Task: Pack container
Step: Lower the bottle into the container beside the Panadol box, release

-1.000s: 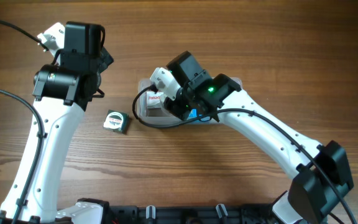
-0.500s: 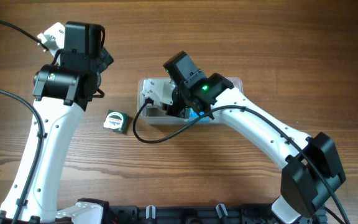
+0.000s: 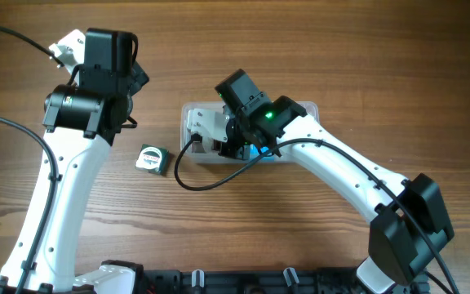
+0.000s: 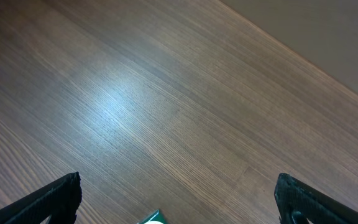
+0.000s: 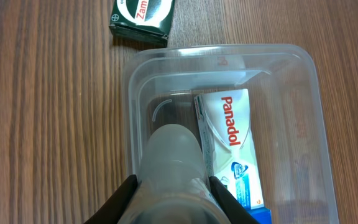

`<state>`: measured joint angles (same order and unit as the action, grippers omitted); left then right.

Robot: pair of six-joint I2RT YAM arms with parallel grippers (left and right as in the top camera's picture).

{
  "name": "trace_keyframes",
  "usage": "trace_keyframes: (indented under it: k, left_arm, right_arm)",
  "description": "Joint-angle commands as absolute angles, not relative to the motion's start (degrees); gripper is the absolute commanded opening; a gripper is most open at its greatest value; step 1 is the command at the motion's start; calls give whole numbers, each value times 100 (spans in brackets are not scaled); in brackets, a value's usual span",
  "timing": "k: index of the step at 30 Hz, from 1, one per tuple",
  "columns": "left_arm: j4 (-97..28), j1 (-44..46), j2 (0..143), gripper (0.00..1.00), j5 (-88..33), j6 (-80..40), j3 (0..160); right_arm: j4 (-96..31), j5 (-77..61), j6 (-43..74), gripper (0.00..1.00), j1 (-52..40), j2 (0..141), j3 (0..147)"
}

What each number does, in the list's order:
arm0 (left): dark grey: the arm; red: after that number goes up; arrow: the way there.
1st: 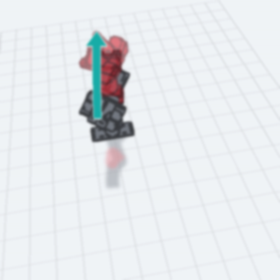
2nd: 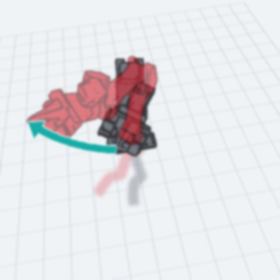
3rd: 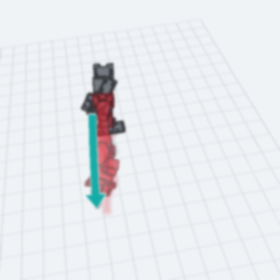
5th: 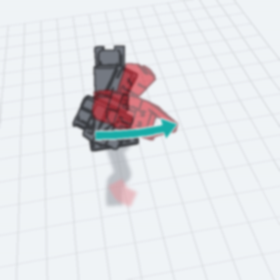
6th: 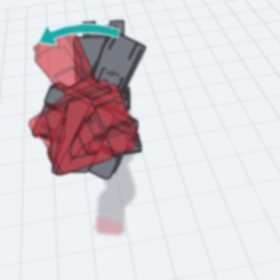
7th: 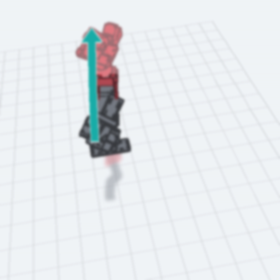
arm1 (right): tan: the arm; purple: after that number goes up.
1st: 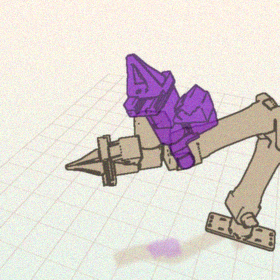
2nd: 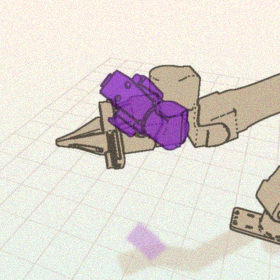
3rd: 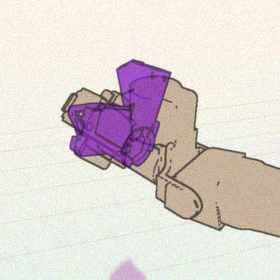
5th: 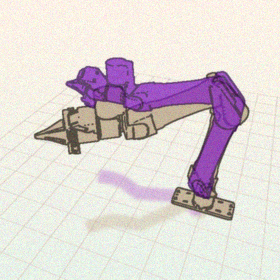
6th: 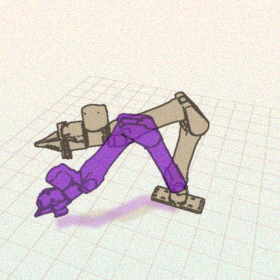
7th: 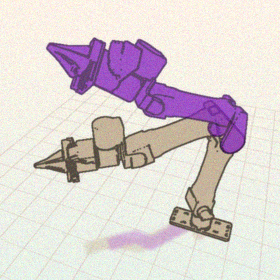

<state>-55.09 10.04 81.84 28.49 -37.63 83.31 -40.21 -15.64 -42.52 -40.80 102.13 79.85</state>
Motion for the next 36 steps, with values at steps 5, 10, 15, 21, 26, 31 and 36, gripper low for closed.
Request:
trace_keyframes:
  k: [5, 10, 15, 21, 26, 31, 36]
  left_arm:
    - [-5496, 989, 8165, 100, 2943, -3776, 8368]
    - [-5496, 989, 8165, 100, 2941, -3776, 8368]
    - [-5496, 989, 8165, 100, 2943, -3776, 8368]
    - [-5496, 989, 8165, 100, 2943, -3776, 8368]
    - [-5496, 989, 8165, 100, 2943, -3776, 8368]
    - [-5496, 989, 8165, 100, 2943, -3776, 8368]
    - [-5496, 989, 8165, 100, 2943, -3776, 8368]
  right_arm:
    - [-3940, -2064, -4353, 8, -4104, 10479, 8016]
    - [-3778, -2032, -4348, 8, -4097, 10746, 8016]
    - [-3712, -1743, -4348, 8, -4097, 10814, 8016]
    - [-3664, -1741, -4348, 65, -4097, 10818, 8016]
    - [-3645, -1741, -4348, 70, -4097, 10816, 8018]
    - [-3601, -1745, -4324, 72, -4097, 10785, 8071]
    - [-3581, -1750, -3686, 72, -4097, 10593, 8399]
